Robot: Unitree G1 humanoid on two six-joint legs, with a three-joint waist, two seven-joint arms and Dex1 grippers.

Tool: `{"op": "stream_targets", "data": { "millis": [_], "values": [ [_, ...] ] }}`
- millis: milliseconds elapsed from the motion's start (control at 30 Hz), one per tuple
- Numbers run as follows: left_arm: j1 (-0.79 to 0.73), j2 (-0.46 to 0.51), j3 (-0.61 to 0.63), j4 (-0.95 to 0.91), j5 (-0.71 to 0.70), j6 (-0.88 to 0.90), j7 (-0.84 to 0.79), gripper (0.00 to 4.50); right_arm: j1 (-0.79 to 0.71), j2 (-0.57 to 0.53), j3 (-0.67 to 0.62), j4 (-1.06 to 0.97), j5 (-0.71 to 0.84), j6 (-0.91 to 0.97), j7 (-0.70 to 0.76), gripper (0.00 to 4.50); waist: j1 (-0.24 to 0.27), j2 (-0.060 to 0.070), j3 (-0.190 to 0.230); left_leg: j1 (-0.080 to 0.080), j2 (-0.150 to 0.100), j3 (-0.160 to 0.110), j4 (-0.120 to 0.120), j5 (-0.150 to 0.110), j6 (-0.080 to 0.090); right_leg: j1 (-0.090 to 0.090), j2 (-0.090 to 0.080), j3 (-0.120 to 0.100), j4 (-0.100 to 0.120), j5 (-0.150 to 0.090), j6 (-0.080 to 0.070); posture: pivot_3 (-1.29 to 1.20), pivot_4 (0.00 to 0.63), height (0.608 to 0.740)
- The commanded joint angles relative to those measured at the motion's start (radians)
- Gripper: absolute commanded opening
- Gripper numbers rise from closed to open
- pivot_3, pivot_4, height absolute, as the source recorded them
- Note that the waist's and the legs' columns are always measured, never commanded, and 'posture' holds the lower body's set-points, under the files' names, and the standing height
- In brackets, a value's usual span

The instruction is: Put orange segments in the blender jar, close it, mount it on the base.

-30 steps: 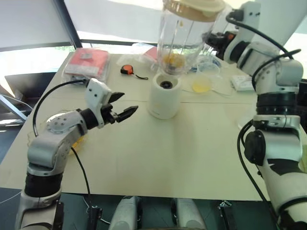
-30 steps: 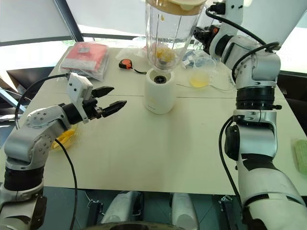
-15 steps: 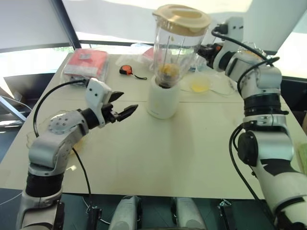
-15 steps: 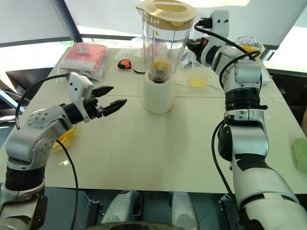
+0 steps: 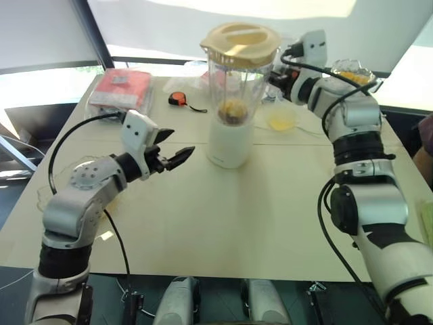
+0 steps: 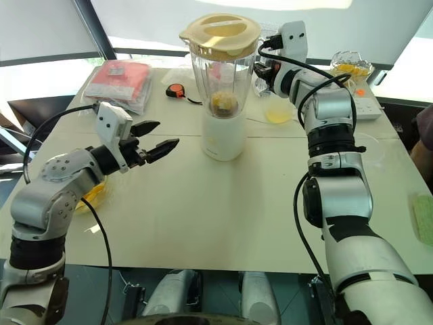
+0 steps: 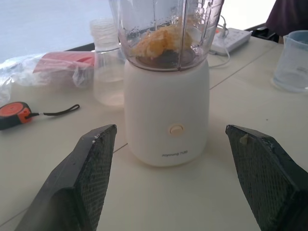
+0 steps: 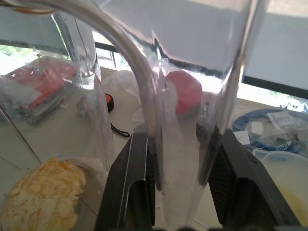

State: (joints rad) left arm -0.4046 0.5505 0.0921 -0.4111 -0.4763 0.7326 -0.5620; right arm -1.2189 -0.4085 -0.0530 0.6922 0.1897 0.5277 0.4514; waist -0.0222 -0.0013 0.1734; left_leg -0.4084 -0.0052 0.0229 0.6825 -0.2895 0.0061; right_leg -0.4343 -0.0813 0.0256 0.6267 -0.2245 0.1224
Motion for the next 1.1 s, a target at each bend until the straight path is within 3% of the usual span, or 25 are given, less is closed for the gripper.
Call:
{"op": "stream_targets", "data": {
  "millis": [33, 467, 900, 1100],
  "values": [
    [-0.012, 0.0, 0.003, -0.013, 0.01, -0.026, 0.01, 3.77, -0.044, 0.014, 0.006, 0.007, -0.023, -0.005, -0.01, 0.91, -0.001, 0.0, 0.0, 0.0, 0.0, 0.0, 0.0, 0.0, 0.0, 0.0, 0.0, 0.0, 0.0, 0.0, 0.0, 0.0, 0.15, 0.74],
    [-0.02, -0.013, -0.002, 0.014, 0.027, -0.043, 0.028, 3.77, 0.075, 0.077, -0.033, -0.108, -0.02, 0.109, -0.098, 0.91, -0.022, 0.0, 0.0, 0.002, 0.001, -0.001, 0.0, 0.001, -0.002, 0.001, 0.001, 0.0, 0.002, 0.002, -0.002, 0.0, 0.15, 0.74],
    [-0.03, -0.029, -0.019, 0.033, 0.041, -0.06, 0.029, 3.77, 0.05, 0.072, 0.035, -0.141, -0.095, 0.211, -0.15, 0.91, -0.022, -0.001, -0.001, 0.004, 0.001, -0.001, 0.0, 0.001, -0.002, 0.002, 0.001, 0.0, 0.002, 0.001, -0.002, 0.0, 0.15, 0.74],
    [-0.024, -0.033, -0.021, 0.036, 0.051, -0.071, 0.031, 3.77, 0.095, 0.097, 0.011, -0.286, -0.089, 0.342, -0.252, 0.91, -0.019, -0.001, -0.001, 0.006, 0.001, -0.001, 0.0, 0.001, -0.002, 0.005, 0.0, 0.0, 0.002, 0.001, -0.002, 0.0, 0.15, 0.74]
  ]
}}
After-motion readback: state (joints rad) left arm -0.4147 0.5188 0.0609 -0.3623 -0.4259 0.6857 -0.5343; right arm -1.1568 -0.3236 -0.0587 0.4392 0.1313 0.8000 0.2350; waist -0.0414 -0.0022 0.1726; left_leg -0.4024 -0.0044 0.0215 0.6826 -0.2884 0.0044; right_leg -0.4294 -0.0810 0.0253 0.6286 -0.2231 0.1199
